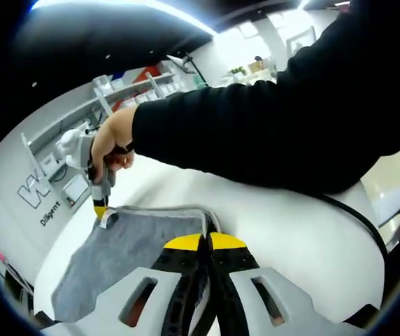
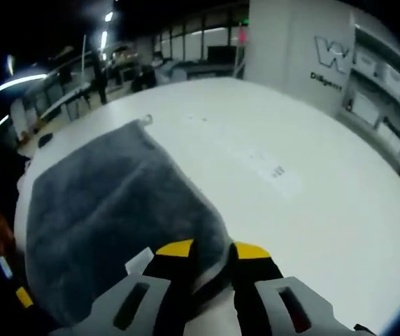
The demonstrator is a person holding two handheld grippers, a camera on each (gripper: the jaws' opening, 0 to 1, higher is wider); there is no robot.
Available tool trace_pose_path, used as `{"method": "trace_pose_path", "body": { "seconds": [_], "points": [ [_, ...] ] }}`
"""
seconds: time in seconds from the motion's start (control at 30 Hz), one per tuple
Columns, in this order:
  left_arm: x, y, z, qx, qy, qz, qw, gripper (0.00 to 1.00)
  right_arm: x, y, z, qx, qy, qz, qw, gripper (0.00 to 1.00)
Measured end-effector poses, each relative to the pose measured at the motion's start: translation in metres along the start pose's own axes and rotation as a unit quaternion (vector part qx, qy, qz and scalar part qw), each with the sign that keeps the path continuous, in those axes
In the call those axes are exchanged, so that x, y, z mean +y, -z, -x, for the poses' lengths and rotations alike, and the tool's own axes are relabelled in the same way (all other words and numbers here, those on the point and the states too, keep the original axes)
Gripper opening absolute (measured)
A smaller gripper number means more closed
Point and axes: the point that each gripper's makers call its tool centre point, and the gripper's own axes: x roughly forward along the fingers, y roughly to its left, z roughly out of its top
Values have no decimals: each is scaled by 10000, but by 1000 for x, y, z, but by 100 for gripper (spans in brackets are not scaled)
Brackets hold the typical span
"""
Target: Open the folded towel by lifting each exposed corner and separating the folded layers until the towel lies flat within the target outline without major curled edges
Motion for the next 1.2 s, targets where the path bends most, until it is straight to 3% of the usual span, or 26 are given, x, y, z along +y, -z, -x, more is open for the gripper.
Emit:
{"method": "trace_pose_path", "body": {
  "seconds": [0.1,0.3,0.43,0.53,0.7,0.9,1.07,1.2],
  "points": [
    [0,0,1,3,-4,-8,10000,1,9,-3,2,-125,-280,-48,9995,17],
    [-1,0,2,1,9,-15,10000,1,16,-13,9,-388,-460,-73,9982,18],
    [-2,-1,2,-1,18,-19,10000,1,17,-9,6,-282,-466,-23,9985,18],
    [-3,-1,2,-2,20,-22,10000,1,25,-13,6,-386,-750,-29,9964,17],
    [-3,-1,3,-7,20,-25,10000,1,30,-13,10,-434,-677,-54,9967,19],
    [-5,-1,3,-6,29,-33,10000,1,10,7,5,-8,-115,-341,9994,25],
    [-6,-1,3,-8,33,-34,10000,1,11,12,10,13,-196,-558,9983,27],
    [-7,0,3,-11,38,-30,10000,1,23,14,17,-31,-519,-532,9972,28]
  ]
}}
